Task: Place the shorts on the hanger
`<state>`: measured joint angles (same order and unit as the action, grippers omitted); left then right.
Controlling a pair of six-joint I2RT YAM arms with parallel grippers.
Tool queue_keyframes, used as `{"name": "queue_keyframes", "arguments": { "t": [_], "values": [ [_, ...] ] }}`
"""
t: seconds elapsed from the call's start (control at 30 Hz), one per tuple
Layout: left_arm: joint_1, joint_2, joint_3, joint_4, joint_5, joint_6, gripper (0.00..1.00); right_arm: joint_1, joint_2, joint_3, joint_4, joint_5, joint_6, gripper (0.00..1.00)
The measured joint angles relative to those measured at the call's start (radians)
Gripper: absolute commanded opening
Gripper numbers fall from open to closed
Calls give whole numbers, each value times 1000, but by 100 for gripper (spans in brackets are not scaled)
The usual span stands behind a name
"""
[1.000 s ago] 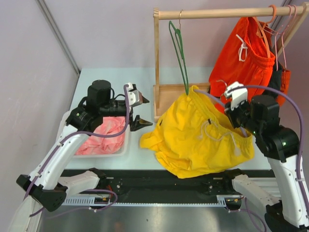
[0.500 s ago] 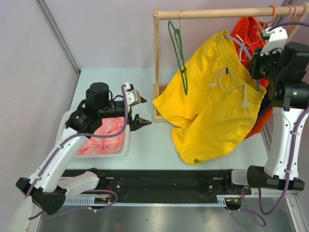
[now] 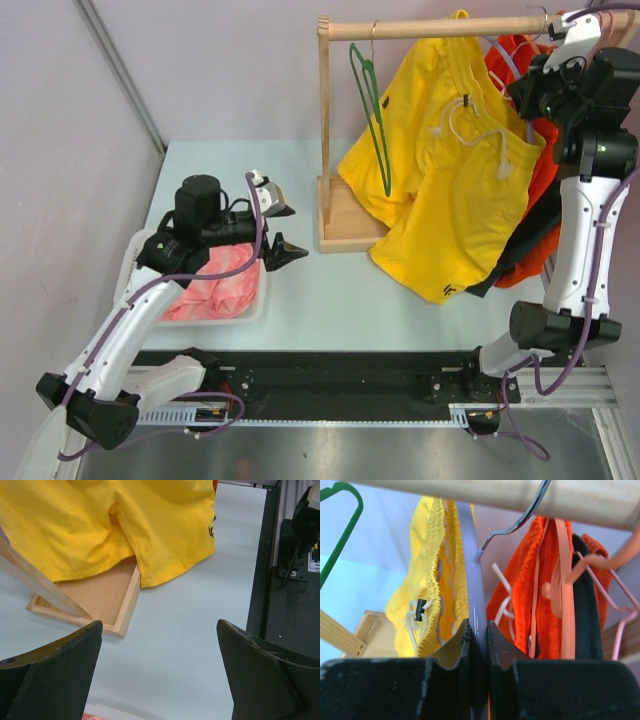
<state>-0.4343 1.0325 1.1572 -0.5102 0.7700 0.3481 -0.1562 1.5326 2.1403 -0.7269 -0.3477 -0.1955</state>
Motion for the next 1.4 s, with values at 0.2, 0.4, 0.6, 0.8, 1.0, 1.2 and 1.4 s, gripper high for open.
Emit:
{"name": "queue_keyframes", "arguments": {
  "t": [0.2,0.4,0.6,0.8,1.0,1.2,1.4],
  "values": [
    [34,-3,0,-22,1,-36,100,24,84,37,45,3,9,0],
    [169,7,0,-82,24,-142,100,60,78,18,50,36,8,37],
    [327,32,4,-152,62,-229,100,84,3,-107,106,47,13,63],
    [394,35,39,-219,57,-244,100,85,-127,-204,132,71,20,81],
    [433,53,116,-280,-2,-240,100,85,-331,-336,157,97,28,92],
    [456,129,232,-351,-84,-212,100,88,-509,-474,149,5,66,95],
    [456,199,300,-414,-158,-165,100,139,-610,-630,68,-123,93,96]
  ]
}}
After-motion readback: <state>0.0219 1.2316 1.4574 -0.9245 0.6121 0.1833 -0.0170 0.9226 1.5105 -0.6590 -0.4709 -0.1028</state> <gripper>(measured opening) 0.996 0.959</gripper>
